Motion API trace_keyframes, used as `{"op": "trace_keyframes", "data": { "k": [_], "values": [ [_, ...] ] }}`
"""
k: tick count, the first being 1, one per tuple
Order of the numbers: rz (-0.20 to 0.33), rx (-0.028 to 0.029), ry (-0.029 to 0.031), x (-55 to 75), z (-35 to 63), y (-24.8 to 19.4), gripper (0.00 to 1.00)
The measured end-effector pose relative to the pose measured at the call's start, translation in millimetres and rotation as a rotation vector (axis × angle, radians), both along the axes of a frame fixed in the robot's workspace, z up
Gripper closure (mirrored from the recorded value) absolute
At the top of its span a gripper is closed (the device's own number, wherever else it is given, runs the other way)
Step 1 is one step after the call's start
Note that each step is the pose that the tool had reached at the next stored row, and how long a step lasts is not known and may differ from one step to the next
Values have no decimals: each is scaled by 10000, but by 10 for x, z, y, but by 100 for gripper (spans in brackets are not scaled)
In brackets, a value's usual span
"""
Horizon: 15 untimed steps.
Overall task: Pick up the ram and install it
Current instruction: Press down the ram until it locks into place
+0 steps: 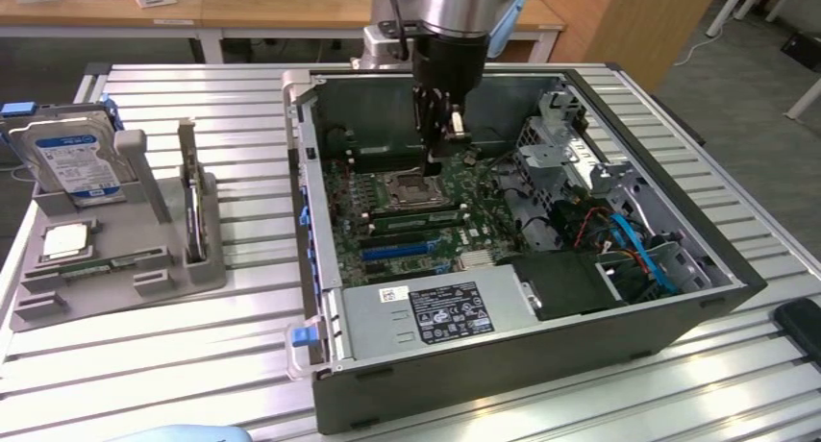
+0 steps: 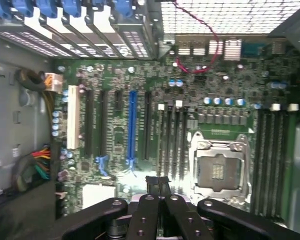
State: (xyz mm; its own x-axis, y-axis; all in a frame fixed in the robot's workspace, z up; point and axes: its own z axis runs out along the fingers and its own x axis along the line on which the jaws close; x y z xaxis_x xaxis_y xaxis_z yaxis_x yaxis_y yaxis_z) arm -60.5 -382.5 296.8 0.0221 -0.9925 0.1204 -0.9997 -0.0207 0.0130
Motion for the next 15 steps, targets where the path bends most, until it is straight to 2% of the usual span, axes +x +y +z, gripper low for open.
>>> {"op": "trace_keyframes", "data": {
  "k": [4, 5, 6, 10, 15],
  "values": [
    [-3, 514, -11, 10, 5, 0, 90],
    [-5, 616, -14, 12, 7, 0, 90],
    [-7, 689, -19, 13, 10, 0, 90],
    [-10, 768, -41, 13, 50, -1, 90],
    [-10, 1018, -91, 13, 78, -4, 90]
  ]
}}
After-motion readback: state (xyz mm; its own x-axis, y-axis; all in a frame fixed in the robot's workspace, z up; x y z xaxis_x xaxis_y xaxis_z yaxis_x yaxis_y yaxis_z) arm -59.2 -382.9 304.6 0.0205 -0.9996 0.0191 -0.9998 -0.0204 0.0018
